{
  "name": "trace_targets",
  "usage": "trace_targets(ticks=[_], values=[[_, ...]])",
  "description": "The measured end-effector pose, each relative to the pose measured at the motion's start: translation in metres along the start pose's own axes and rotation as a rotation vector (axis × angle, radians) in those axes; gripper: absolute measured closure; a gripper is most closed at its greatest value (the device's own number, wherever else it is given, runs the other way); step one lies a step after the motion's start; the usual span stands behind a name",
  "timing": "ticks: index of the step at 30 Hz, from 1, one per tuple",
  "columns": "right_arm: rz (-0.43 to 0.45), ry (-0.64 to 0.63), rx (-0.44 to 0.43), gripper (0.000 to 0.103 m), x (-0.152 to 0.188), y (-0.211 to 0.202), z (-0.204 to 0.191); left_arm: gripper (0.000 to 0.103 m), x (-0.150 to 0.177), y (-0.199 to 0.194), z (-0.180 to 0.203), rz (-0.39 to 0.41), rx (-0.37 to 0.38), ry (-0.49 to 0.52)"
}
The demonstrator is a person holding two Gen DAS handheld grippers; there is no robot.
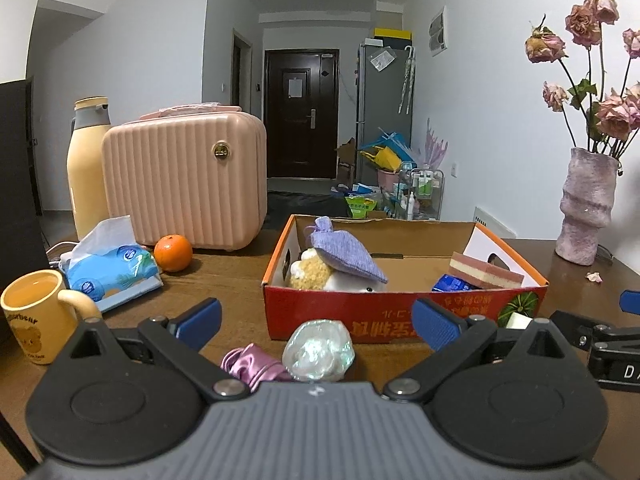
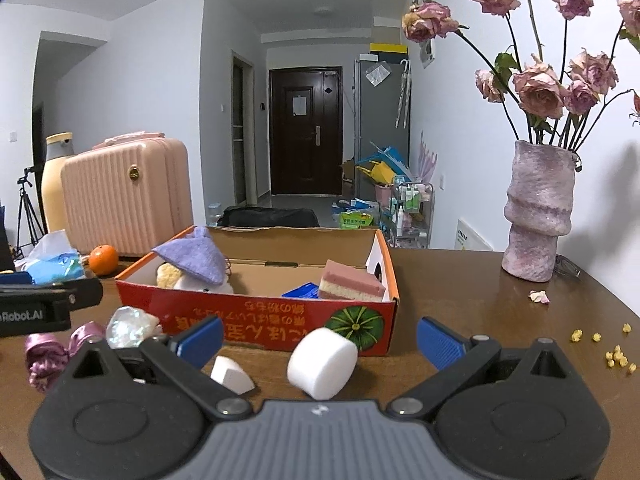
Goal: Organize soft objects
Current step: 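Lift both open tools out of the box and move back toward the table items, then grasp the light-blue plush with the right tool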
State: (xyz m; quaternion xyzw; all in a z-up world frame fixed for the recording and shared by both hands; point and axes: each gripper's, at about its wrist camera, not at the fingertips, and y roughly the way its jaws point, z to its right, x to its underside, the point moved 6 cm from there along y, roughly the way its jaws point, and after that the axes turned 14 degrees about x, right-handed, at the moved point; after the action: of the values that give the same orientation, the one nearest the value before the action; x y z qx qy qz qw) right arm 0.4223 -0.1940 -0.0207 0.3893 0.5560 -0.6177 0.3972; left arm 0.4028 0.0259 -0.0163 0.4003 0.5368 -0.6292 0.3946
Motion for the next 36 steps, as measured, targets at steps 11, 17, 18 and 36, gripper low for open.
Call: trace_targets(ticks=[11,17,18,36], values=[[-0.005,0.007,-0.016,0.0,0.024,-0.028,0.0,0.0,0.02,-0.034,0.004,0.006,0.038,0.008],[-0.006,0.007,-0.012,0.0,0.037,-0.04,0.003,0.0,0.031,-0.045,0.005,-0.008,0.057,0.012],[-0.01,0.008,-0.014,0.0,0.039,-0.041,0.003,0.0,0.033,-0.047,0.006,-0.013,0.061,0.014],[-0.064,-0.063,-0.019,0.0,0.075,-0.051,-0.008,0.0,0.058,-0.063,-0.003,-0.06,0.094,-0.002]])
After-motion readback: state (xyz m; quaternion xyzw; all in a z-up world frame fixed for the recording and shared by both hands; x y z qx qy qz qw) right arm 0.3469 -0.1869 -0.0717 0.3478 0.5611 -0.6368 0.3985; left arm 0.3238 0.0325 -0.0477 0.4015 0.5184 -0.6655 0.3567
